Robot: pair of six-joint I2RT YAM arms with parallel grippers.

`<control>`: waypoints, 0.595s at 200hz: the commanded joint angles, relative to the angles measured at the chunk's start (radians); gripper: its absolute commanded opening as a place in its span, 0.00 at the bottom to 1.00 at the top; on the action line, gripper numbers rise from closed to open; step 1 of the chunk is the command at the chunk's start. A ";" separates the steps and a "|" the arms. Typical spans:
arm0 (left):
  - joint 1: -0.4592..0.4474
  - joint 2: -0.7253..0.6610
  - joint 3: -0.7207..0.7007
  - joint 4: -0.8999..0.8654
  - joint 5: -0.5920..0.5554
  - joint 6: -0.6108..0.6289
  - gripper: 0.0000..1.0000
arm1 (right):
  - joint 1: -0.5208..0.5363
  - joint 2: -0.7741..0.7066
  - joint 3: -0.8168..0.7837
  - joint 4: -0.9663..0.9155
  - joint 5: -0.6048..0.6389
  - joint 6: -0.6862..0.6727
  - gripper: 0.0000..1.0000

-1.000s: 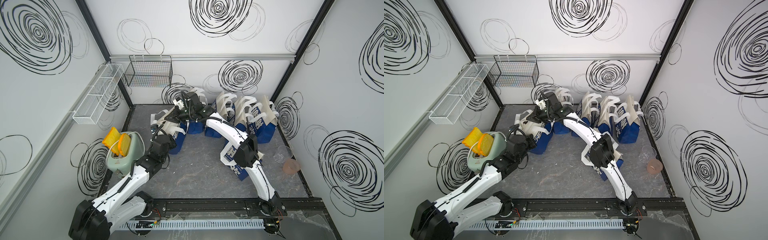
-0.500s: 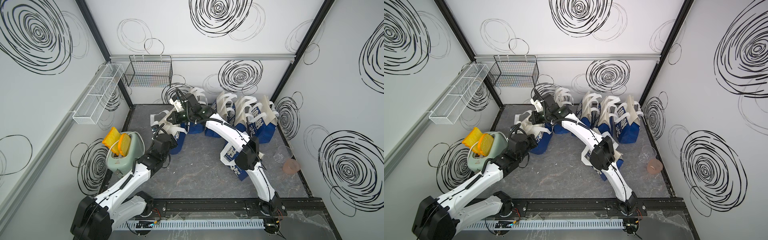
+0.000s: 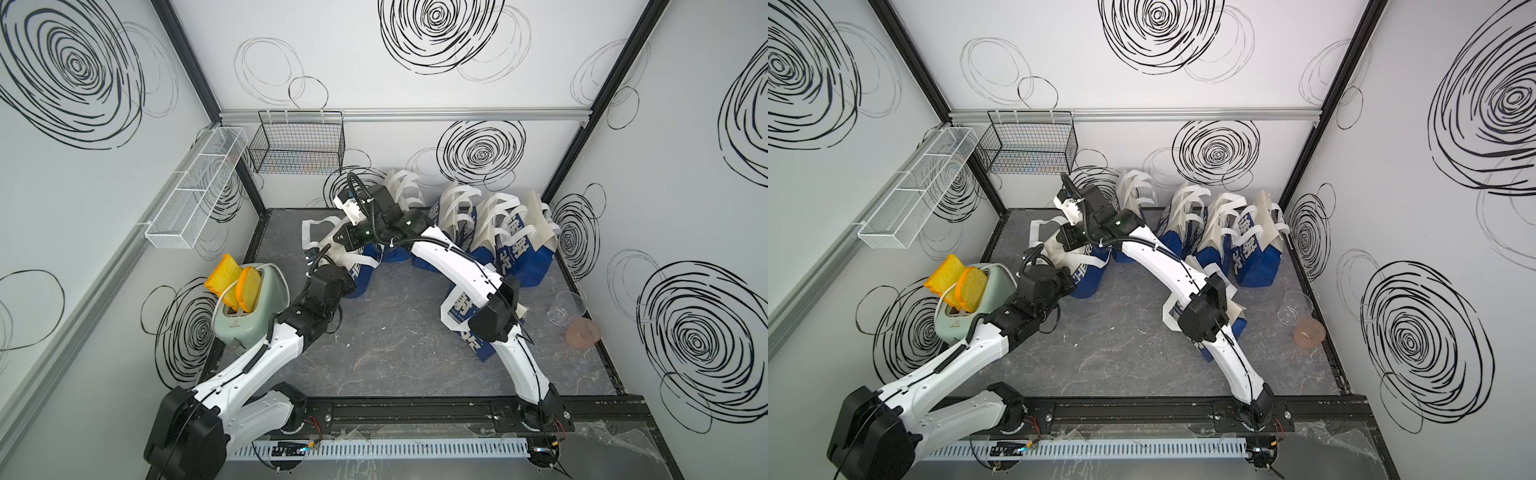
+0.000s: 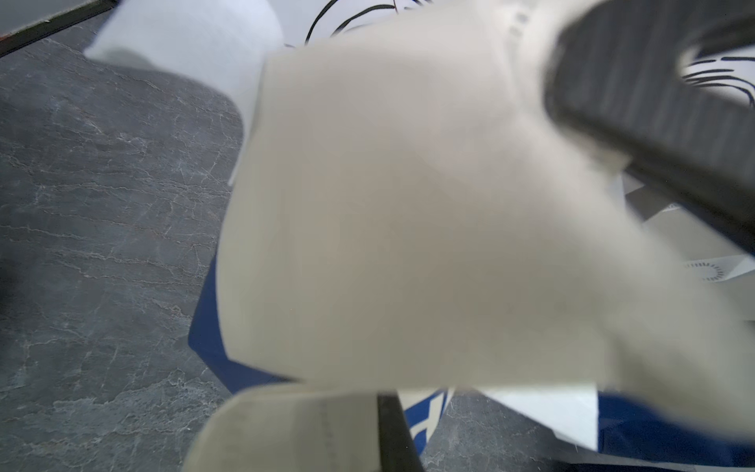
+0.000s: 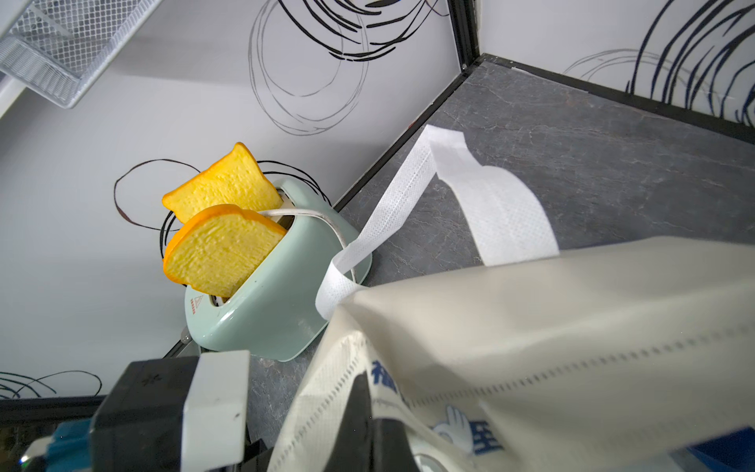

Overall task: Open the takeout bag
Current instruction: Open the takeout bag at the center of the board.

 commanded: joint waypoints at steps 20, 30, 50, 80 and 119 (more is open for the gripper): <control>-0.007 0.051 -0.035 -0.292 0.054 0.006 0.00 | -0.036 -0.134 0.001 0.175 -0.103 0.021 0.29; -0.008 0.047 -0.028 -0.298 0.051 0.010 0.00 | -0.054 -0.136 -0.007 0.173 -0.119 0.062 0.38; -0.007 0.042 -0.012 -0.311 0.044 0.014 0.00 | -0.111 -0.146 -0.043 0.167 -0.143 0.190 0.51; -0.007 0.043 0.021 -0.332 0.042 0.019 0.00 | -0.186 -0.155 -0.060 0.116 -0.184 0.294 0.57; -0.006 0.064 0.091 -0.374 0.024 0.017 0.00 | -0.239 -0.163 -0.042 -0.005 -0.278 0.319 0.68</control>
